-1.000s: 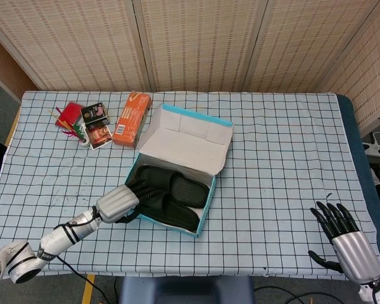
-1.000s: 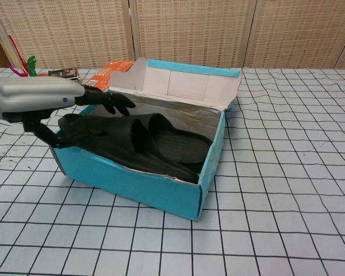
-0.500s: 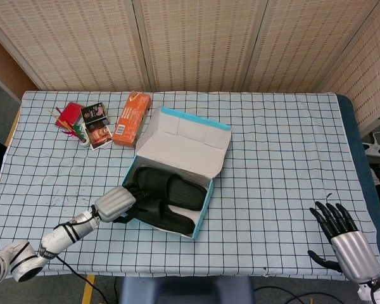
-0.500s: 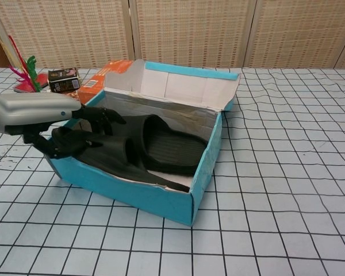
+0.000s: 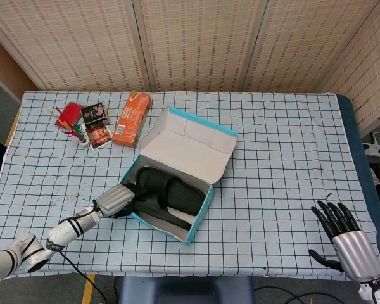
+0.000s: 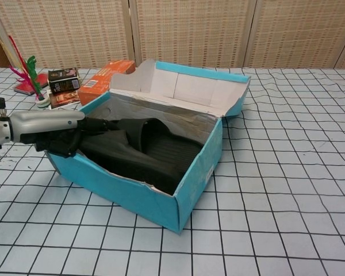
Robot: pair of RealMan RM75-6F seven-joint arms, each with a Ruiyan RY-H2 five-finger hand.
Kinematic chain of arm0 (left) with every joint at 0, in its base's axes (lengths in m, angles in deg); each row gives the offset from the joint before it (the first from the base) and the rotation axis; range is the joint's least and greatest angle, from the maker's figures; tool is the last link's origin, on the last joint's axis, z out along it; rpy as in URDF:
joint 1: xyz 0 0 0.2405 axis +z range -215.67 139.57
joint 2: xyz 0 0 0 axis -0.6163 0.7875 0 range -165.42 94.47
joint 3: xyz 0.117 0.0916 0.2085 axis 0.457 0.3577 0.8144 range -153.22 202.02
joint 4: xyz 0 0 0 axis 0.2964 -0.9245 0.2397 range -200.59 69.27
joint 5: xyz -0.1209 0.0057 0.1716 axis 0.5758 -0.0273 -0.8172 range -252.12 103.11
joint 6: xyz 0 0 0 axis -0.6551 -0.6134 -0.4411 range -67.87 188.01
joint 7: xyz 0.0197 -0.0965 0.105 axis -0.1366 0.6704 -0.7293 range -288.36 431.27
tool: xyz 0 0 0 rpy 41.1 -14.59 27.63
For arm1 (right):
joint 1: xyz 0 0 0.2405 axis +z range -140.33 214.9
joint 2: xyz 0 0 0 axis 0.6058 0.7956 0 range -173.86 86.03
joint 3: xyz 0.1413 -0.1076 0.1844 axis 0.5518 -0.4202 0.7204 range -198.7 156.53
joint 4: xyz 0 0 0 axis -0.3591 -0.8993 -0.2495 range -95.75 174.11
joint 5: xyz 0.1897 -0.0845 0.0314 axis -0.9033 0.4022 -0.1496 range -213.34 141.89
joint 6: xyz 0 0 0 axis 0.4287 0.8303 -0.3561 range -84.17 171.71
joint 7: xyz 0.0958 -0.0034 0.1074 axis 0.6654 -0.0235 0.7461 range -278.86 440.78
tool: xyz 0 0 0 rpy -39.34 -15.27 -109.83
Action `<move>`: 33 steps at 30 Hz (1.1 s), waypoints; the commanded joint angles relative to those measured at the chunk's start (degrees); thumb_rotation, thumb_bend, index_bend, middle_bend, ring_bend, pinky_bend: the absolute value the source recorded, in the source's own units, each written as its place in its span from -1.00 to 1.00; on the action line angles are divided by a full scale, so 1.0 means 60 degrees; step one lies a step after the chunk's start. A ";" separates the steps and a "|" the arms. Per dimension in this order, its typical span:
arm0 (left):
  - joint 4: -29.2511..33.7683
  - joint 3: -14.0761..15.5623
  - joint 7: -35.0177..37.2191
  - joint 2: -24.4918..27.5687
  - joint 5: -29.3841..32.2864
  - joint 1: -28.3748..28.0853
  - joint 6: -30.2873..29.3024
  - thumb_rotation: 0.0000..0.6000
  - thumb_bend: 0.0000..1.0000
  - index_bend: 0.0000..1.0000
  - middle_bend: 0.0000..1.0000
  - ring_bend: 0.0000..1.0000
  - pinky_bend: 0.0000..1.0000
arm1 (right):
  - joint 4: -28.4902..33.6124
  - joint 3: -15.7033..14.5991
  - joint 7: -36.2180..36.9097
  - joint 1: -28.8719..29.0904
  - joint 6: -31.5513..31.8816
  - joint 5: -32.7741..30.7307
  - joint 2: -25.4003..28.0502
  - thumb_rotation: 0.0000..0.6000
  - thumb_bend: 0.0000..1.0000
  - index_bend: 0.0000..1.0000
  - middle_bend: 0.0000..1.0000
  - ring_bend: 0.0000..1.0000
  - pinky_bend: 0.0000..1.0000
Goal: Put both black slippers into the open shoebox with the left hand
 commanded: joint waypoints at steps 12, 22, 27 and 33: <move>0.1098 -0.0606 -0.1410 0.0610 -0.0480 0.0465 -0.2229 1.00 0.13 -0.74 -0.59 -0.73 -0.69 | 0.0008 -0.0054 0.0055 -0.0016 0.0070 0.0126 0.0033 0.58 -0.76 -1.00 -1.00 -1.00 -1.00; 0.2232 -0.0106 -0.2410 0.1400 -0.0964 0.1311 -0.3174 1.00 0.12 -0.74 -0.58 -0.48 -0.67 | 0.0012 -0.0115 0.0109 -0.0028 0.0142 0.0283 0.0057 0.59 -0.76 -1.00 -1.00 -1.00 -1.00; 0.1931 0.0229 -0.2580 0.1154 -0.1004 0.1609 -0.2970 1.00 0.12 -0.74 -0.57 -0.49 -0.67 | 0.0014 -0.0140 0.0085 -0.0050 0.0192 0.0352 0.0055 0.59 -0.76 -1.00 -1.00 -1.00 -1.00; 0.1509 0.0329 -0.2765 0.0844 -0.1093 0.1642 -0.2732 1.00 0.12 -0.74 -0.56 -0.56 -0.65 | 0.0017 -0.0127 0.0064 -0.0065 0.0216 0.0339 0.0053 0.59 -0.76 -1.00 -1.00 -1.00 -1.00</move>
